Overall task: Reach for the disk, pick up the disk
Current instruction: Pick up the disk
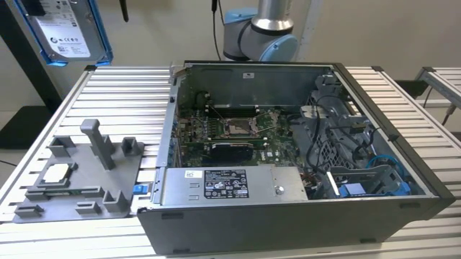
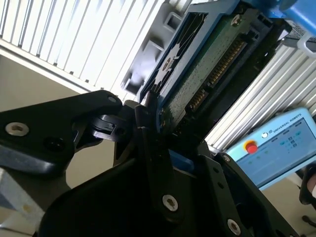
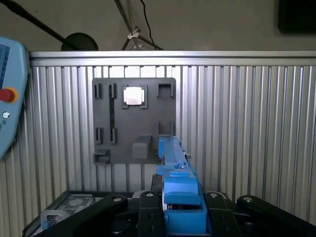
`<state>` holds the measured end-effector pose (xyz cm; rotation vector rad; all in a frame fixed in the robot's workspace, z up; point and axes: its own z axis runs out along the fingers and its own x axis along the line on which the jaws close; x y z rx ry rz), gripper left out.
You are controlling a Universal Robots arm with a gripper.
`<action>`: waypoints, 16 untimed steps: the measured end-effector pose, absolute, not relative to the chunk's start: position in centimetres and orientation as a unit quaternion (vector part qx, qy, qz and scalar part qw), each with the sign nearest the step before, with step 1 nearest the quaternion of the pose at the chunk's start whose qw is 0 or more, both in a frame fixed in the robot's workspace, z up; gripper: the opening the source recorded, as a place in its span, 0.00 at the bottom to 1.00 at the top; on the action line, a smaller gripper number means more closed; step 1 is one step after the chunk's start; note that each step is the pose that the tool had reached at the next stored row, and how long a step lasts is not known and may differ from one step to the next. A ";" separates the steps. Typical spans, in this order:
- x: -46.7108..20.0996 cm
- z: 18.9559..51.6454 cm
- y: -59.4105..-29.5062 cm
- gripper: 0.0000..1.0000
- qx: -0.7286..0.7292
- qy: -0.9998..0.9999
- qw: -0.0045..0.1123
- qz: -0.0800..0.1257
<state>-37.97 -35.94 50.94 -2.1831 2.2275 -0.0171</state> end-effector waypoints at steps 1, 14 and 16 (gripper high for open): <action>-37.7 50.9 -35.9 0.00 -0.700 0.714 0.011 -0.005; -34.4 50.9 -35.9 0.00 -0.700 0.714 0.011 -0.005; -33.9 50.9 -35.9 0.00 -0.700 0.714 0.011 -0.005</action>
